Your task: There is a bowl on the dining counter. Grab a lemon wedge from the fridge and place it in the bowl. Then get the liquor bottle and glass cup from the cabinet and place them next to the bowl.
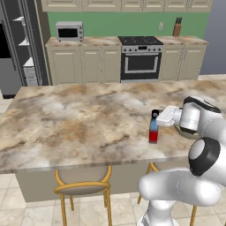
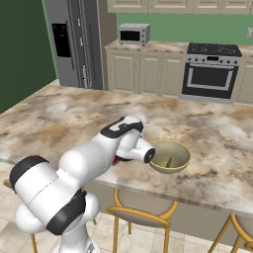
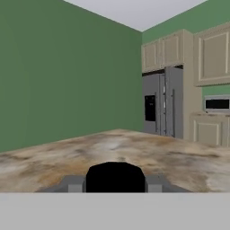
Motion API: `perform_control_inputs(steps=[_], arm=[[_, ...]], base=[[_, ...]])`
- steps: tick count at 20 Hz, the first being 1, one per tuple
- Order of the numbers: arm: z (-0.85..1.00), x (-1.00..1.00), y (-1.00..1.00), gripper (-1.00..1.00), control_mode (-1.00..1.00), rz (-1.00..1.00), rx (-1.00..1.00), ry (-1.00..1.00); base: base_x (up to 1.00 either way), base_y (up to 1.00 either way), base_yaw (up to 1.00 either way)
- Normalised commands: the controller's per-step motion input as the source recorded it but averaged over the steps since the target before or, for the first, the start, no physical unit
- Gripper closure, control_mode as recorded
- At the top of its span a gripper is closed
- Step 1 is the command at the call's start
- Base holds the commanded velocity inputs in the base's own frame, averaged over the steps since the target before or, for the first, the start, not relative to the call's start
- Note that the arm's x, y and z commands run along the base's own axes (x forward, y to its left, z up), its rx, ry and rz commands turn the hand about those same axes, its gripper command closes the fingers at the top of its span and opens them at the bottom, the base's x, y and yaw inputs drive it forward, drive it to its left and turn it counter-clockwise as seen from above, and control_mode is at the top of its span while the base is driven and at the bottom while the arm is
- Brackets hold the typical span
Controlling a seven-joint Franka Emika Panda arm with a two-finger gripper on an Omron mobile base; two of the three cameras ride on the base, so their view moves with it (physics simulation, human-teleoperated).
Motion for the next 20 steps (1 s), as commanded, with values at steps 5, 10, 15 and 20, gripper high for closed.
perform_control_inputs(steps=[5, 10, 15, 20], arm=[[-0.17, 0.01, 0.0, 1.0, -1.0, 0.0, 0.0, 0.0], [-0.14, 0.05, 0.0, 1.0, -1.0, 0.0, 0.0, 0.0], [-0.06, 0.08, -0.01, 1.0, -1.0, 0.0, 0.0, 0.0], [-0.07, 0.09, -0.02, 1.0, -1.0, 0.0, 0.0, 0.0]], base=[[0.0, 0.0, 0.0], [0.0, 0.0, 0.0], [0.0, 0.0, 0.0], [0.0, 0.0, 0.0]])
